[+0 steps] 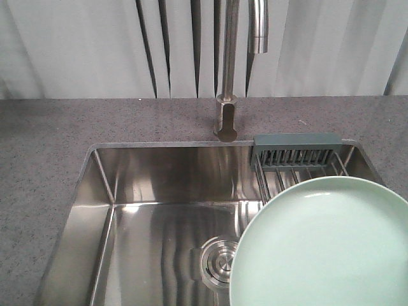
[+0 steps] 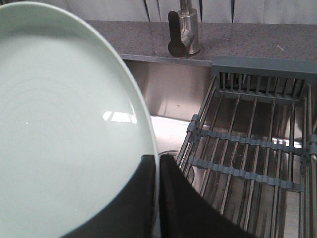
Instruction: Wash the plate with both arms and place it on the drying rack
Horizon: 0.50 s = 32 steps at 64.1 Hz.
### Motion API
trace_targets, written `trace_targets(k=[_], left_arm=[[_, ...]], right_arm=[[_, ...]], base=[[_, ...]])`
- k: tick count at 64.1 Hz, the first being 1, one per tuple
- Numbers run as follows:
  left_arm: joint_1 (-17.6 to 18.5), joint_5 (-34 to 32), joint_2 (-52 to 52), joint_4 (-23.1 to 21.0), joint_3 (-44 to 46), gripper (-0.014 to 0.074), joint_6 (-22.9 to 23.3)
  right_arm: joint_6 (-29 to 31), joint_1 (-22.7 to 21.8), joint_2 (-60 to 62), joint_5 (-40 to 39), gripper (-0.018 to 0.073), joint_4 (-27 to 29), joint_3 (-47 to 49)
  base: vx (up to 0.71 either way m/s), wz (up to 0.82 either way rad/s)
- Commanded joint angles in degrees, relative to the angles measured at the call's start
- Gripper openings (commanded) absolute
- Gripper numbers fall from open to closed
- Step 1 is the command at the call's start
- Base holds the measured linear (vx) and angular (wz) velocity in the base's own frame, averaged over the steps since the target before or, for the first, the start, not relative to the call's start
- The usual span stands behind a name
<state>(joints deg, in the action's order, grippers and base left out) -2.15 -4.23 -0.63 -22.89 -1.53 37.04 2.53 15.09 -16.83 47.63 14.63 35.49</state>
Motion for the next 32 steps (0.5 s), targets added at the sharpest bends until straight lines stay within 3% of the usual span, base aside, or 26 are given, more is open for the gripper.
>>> trace_targets(k=[1,8,15,21,32], left_arm=[[-0.08,-4.2,-0.92,-3.96,-0.77,-0.0006,6.33],[0.01,-4.28,-0.92,-12.05,-0.25,-0.0006,21.21],[0.08,-4.08,-0.92,-10.91,3.56,-0.0006,29.18],[0.08,-4.81,-0.92,-5.44,9.43,-0.0006,29.09],[0.08,-7.25,1.33,14.94,21.16,-0.0006,29.15]], right_arm=[[0.02,-0.16,-0.55,-4.38,-0.0002,0.78,1.5],[0.02,-0.16,-0.55,-4.38,-0.0002,0.78,1.5],[0.02,-0.16,-0.55,-4.38,-0.0002,0.78,1.5],[0.02,-0.16,-0.55,-4.38,-0.0002,0.78,1.5],[0.02,-0.16,-0.55,-4.38,-0.0002,0.78,1.5]], base=[[0.0,0.0],[0.0,0.0],[0.0,0.0],[0.0,0.0],[0.0,0.0]])
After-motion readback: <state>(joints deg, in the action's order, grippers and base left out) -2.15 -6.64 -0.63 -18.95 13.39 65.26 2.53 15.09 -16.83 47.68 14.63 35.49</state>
